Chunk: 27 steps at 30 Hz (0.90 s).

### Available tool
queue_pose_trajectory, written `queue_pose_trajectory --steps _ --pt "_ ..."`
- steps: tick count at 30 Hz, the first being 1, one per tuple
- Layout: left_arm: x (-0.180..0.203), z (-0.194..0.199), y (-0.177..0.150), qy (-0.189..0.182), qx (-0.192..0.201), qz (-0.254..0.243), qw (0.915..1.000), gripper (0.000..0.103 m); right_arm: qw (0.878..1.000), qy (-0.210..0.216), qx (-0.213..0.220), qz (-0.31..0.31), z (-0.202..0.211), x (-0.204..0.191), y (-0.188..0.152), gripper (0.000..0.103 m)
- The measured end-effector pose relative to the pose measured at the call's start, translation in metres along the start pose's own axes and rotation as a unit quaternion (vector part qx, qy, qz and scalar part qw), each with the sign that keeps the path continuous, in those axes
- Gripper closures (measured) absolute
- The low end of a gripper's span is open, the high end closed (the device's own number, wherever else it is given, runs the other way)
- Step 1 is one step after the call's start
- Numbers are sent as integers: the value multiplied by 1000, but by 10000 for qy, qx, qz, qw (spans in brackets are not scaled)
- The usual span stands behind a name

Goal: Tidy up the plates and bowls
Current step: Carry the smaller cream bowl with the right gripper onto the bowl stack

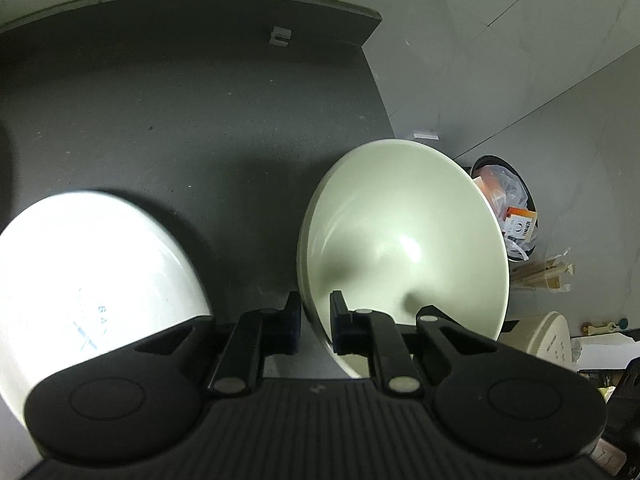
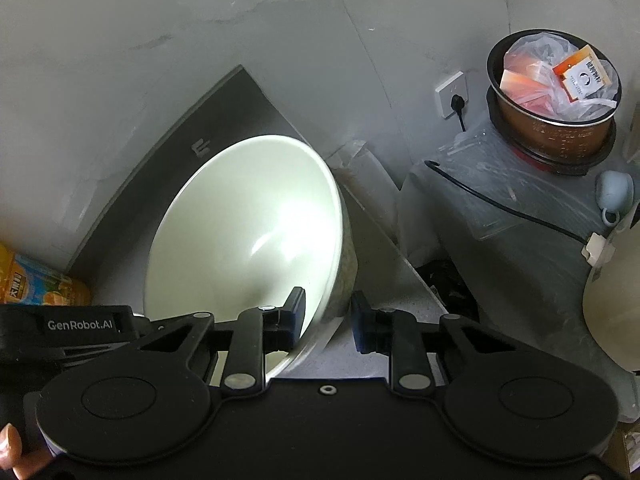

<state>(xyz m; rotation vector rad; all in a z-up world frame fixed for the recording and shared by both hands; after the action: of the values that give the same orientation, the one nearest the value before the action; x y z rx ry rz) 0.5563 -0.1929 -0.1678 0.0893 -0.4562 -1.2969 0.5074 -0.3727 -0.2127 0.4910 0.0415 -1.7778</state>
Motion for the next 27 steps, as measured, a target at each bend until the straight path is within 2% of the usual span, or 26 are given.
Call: queue_pose_trajectory --steps 11,27 --pt "13 40 -7 -154 271 -162 9994 90 9993 16 356 90 44 -6 -11 79" --pt "12 103 -37 -270 493 -556 9969 90 9966 186 795 -114 104 -18 -58 79"
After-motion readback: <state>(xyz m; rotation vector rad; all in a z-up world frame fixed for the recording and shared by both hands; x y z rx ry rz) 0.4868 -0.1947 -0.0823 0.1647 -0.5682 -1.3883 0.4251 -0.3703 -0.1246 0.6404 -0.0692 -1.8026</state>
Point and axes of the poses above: each gripper's, at about its wrist camera, not at the fingertips, and z roughly against the way its jaws point, x to its right, y to its top, the point moved 1 cm from there along -z, roughly the way its jaws point, and after that the axes turned 15 degrees about -z, right-handed, at the moved point
